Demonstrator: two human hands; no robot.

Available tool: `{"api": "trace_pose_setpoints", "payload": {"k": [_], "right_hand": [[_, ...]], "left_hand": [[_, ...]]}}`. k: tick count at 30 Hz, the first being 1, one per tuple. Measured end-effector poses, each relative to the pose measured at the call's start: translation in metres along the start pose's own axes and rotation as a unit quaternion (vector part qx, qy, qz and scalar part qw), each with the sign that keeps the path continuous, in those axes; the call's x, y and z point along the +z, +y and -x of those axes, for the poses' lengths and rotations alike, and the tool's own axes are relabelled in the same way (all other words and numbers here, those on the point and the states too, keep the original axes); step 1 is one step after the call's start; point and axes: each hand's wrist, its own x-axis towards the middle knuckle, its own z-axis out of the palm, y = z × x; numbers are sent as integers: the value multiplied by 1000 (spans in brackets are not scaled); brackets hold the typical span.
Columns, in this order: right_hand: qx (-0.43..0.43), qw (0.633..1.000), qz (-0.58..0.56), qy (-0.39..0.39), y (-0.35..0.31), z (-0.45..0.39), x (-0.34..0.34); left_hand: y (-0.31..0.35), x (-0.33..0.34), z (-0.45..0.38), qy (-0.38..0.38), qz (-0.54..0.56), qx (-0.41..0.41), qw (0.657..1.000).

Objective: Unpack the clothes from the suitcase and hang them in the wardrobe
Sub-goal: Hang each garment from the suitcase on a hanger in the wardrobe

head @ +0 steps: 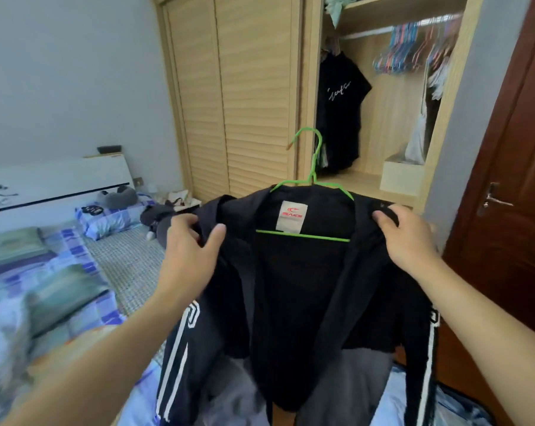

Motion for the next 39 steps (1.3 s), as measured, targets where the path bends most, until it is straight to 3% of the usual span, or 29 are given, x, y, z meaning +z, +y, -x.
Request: {"api": "trace_pose_setpoints", "payload": {"k": [3,5,8,10,12,14,16,17,18,20,25,29,36,39], "right_hand": [[-15,1000,7,-21,-25,-9,41],[-28,999,11,-18,-42,-20,66],[-46,998,43,5,-58,-37,105],[-43,996,74,12,-62,-45,134],[-41,996,75,-4,-65,-48,167],[-32,998,44,-24,-67,-46,194],[-13,1000,7,-25,-68,-45,211],[-1,1000,-9,-30,-68,-45,217],[13,999,-21,-36,-68,-45,222],[28,998,-26,-44,-72,-51,230],[15,998,-7,-68,-100,-74,254],[0,997,15,-73,-117,-86,279],[-73,992,104,-12,-157,-109,310],[-90,989,116,-27,-168,-117,328]], "left_hand": [[-17,25,-3,-76,17,-68,995],[-28,26,-32,-42,49,-112,992],[-41,12,-83,-3,203,-180,962],[-39,4,-104,-86,317,-149,933],[-31,-4,-116,-233,377,-64,894],[-37,-11,-135,-300,291,-4,909],[-65,-18,-166,-244,51,86,965],[-85,-22,-181,-180,-91,152,968],[-104,-27,-192,-124,-197,211,949],[-134,-39,-213,-73,-284,262,920],[-174,-58,-258,-104,-332,255,902],[-185,-73,-270,-141,-272,212,928],[-198,-105,-279,-113,-233,240,936],[-205,-115,-280,-105,-183,230,950]]}}
